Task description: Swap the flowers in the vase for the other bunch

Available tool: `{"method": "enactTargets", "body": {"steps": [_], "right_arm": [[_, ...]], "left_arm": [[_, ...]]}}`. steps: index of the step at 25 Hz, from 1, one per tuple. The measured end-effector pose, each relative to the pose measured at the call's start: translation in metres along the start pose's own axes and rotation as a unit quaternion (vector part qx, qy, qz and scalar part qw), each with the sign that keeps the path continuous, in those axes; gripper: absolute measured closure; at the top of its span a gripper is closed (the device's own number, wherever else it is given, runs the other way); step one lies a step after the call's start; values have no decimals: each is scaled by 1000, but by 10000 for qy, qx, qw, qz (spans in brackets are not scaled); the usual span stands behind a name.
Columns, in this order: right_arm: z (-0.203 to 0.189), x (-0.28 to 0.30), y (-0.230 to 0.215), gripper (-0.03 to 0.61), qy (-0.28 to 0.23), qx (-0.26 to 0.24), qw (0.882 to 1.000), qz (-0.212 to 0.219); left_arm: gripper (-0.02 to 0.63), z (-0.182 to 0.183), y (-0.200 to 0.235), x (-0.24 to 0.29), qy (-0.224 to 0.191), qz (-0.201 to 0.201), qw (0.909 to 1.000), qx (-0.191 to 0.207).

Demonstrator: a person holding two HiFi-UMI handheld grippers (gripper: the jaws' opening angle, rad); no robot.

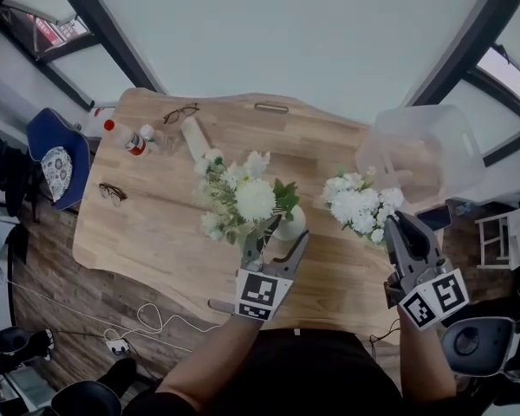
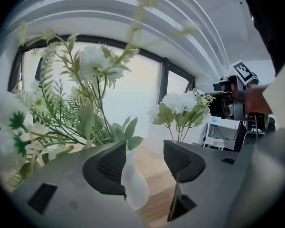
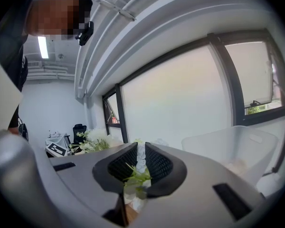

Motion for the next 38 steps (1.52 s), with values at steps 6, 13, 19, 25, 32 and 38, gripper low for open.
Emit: {"method": "enactTargets", "body": {"steps": [6, 13, 19, 25, 32, 38], "right_arm": [[-1, -10, 1, 512, -51, -5, 10000, -21], [3, -22, -2, 512, -135, -41, 9999, -22], [1, -28, -5, 512, -233, -57, 9997, 16], [4, -18, 0, 512, -283, -89, 9995, 110], [7, -17, 1, 512, -336, -96, 9992, 168], [10, -13, 1, 512, -450, -155, 9986, 233]], "left_arm": [[370, -3, -17, 2, 117, -124, 9998, 110], [370, -1, -29, 7, 227, -201, 9991, 301], [370, -8, -35, 0, 323, -182, 9989, 302], [370, -7, -35, -6, 312, -250, 9985, 362], [370, -5, -55, -17, 360, -553, 9968, 454], [370, 12, -72, -30, 162, -910, 9947, 460]]}}
Point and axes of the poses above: the fingertips, and each gripper's own axes: x forward along the fingers, y to its left, z out of its top, the point moved 8 cm from there along -x, backward along the fingers, and after that the axes turned 13 degrees about z, right-handed, at the moved point
